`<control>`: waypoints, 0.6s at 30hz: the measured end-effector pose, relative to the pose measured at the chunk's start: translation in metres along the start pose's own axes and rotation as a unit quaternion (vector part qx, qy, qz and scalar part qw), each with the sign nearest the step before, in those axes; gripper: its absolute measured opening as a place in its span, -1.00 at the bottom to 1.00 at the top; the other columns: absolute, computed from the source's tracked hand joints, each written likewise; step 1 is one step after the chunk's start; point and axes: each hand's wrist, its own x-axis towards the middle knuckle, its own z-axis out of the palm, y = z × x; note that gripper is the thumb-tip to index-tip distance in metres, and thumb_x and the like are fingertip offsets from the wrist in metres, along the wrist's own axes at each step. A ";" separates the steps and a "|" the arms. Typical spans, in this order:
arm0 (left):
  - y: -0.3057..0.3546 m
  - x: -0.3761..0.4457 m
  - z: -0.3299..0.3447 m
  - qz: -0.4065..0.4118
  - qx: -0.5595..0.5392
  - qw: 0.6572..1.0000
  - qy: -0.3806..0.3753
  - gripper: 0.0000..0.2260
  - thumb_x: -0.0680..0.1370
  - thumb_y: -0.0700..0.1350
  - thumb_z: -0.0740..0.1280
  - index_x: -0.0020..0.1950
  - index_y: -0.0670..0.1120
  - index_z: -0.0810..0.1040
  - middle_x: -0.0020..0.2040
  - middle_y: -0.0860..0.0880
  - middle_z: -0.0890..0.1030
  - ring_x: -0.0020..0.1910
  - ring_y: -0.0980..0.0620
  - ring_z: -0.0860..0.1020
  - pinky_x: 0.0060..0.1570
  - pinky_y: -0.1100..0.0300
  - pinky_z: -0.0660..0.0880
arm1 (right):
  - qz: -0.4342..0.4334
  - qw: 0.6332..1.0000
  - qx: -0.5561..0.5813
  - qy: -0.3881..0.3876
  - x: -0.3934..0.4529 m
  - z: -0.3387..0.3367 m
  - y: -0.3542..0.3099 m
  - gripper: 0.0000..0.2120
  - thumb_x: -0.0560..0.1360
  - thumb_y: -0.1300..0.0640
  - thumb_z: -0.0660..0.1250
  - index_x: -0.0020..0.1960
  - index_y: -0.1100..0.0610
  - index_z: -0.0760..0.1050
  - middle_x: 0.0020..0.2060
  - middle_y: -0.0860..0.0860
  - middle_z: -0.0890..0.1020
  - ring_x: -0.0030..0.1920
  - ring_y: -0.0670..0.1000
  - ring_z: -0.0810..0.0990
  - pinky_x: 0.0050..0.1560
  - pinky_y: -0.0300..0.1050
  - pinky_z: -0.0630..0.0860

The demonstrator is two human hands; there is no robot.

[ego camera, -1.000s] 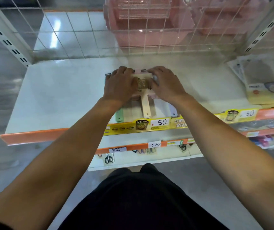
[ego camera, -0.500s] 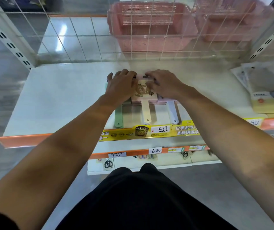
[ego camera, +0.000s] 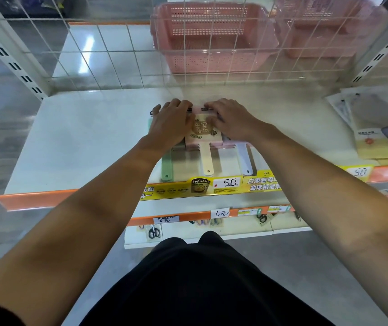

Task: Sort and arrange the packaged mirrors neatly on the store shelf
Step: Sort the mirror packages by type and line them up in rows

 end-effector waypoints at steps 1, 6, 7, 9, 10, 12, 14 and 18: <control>0.000 0.000 0.000 0.001 -0.001 1.000 0.001 -0.67 0.63 0.02 0.10 0.34 -0.07 0.41 0.25 -0.10 0.50 0.24 -0.12 0.46 0.31 -0.09 0.28 | 0.000 1.000 0.001 -0.002 -0.001 0.000 0.000 -0.54 0.63 -0.05 0.16 0.48 0.09 0.29 0.36 0.14 0.43 0.35 0.20 0.36 0.33 0.12 0.29; 0.000 -0.002 -0.001 0.007 0.002 1.000 0.001 -0.66 0.64 0.02 0.09 0.34 -0.07 0.42 0.25 -0.11 0.50 0.23 -0.12 0.46 0.26 -0.08 0.30 | 0.005 1.000 -0.011 -0.010 -0.004 -0.002 -0.002 -0.53 0.64 -0.06 0.13 0.50 0.07 0.26 0.38 0.12 0.39 0.37 0.18 0.32 0.30 0.11 0.28; 0.000 -0.002 0.000 0.005 0.006 1.000 -0.001 -0.66 0.64 0.02 0.09 0.34 -0.06 0.41 0.25 -0.11 0.50 0.23 -0.12 0.45 0.26 -0.08 0.30 | 0.005 1.000 -0.011 -0.010 -0.005 -0.002 -0.003 -0.53 0.64 -0.06 0.12 0.50 0.07 0.26 0.38 0.12 0.39 0.37 0.18 0.32 0.31 0.11 0.28; 0.001 -0.003 0.000 0.003 0.014 1.000 -0.005 -0.66 0.64 0.03 0.07 0.35 -0.06 0.40 0.26 -0.11 0.49 0.24 -0.13 0.45 0.28 -0.08 0.30 | 0.006 1.000 -0.010 -0.010 -0.006 -0.002 -0.003 -0.53 0.64 -0.07 0.12 0.50 0.06 0.26 0.38 0.12 0.38 0.37 0.17 0.31 0.32 0.12 0.27; 0.001 -0.003 0.000 0.001 0.016 1.000 -0.008 -0.65 0.64 0.03 0.06 0.36 -0.05 0.40 0.27 -0.11 0.48 0.25 -0.13 0.45 0.30 -0.09 0.29 | 0.006 1.000 -0.007 -0.011 -0.006 -0.002 -0.003 -0.53 0.64 -0.07 0.11 0.50 0.06 0.26 0.38 0.13 0.39 0.37 0.17 0.31 0.33 0.13 0.27; 0.002 -0.003 -0.001 -0.003 0.017 1.000 -0.016 -0.65 0.65 0.02 0.04 0.38 -0.04 0.39 0.30 -0.10 0.47 0.28 -0.12 0.43 0.36 -0.11 0.24 | 0.007 1.000 -0.004 -0.014 -0.007 -0.002 -0.002 -0.53 0.65 -0.09 0.09 0.51 0.07 0.25 0.39 0.13 0.39 0.39 0.18 0.30 0.35 0.13 0.26; 0.002 -0.005 0.000 -0.007 0.012 1.000 -0.023 -0.64 0.66 0.01 0.02 0.41 -0.03 0.37 0.36 -0.08 0.44 0.37 -0.10 0.37 0.44 -0.16 0.13 | -0.001 1.000 -0.007 -0.013 -0.008 0.000 -0.001 -0.51 0.65 -0.11 0.05 0.51 0.07 0.25 0.40 0.12 0.39 0.43 0.19 0.27 0.41 0.14 0.19; 0.004 -0.011 0.002 -0.017 0.007 1.000 -0.001 -0.61 0.67 0.04 0.00 0.47 0.00 0.28 0.50 -0.05 0.28 0.52 -0.09 0.14 0.48 -0.22 -0.03 | 0.007 1.000 0.003 0.017 -0.019 0.001 -0.003 -0.49 0.66 -0.16 -0.02 0.55 0.02 0.16 0.53 0.04 0.23 0.56 0.14 0.03 0.51 0.18 -0.12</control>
